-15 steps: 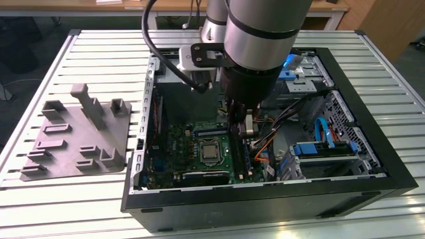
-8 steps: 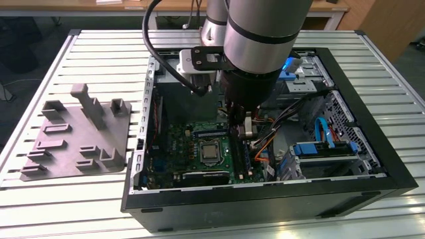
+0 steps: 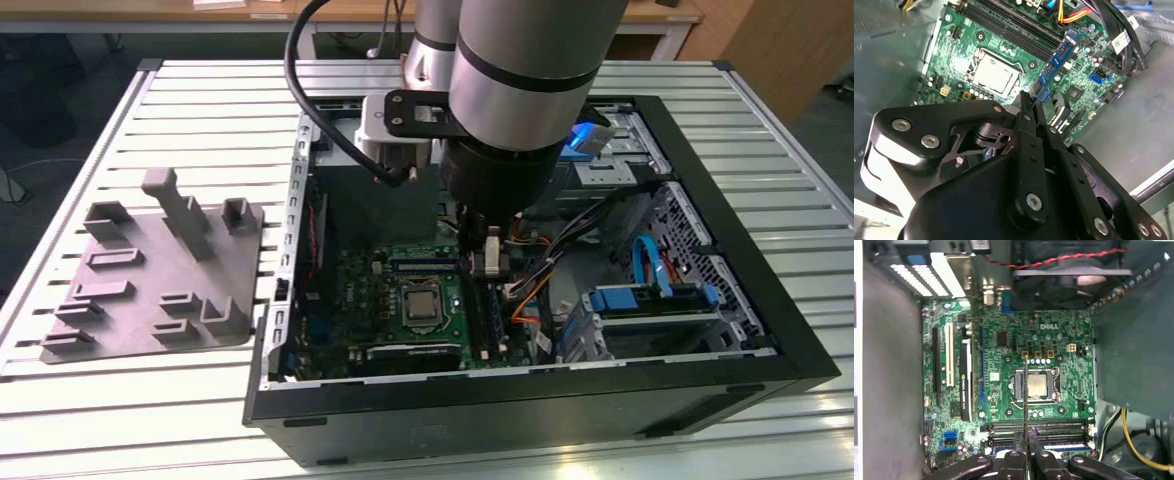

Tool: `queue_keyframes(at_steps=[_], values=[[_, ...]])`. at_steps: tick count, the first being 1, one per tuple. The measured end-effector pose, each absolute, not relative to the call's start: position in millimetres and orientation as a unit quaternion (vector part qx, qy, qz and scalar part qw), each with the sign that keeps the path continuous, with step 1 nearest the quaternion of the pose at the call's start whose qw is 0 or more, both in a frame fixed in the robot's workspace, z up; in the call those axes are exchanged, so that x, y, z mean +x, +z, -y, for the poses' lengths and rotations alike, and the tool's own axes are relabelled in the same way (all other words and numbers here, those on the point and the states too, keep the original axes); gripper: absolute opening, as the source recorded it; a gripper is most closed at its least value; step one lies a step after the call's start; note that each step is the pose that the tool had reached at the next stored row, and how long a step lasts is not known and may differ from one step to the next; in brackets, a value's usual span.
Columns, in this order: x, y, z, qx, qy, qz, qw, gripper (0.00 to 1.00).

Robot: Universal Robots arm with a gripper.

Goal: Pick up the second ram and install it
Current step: 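Pick up the second ram and move it above second insertion slot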

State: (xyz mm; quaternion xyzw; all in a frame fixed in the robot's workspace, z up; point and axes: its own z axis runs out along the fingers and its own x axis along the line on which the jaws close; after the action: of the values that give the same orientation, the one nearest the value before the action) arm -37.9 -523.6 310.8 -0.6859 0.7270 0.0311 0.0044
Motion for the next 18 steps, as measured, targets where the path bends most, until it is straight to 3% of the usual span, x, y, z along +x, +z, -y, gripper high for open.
queue_keyframes(at_steps=[18], values=[[-37.9, 306.1, 523.9, -0.686, 0.031, -0.727, 0.004, 0.14]])
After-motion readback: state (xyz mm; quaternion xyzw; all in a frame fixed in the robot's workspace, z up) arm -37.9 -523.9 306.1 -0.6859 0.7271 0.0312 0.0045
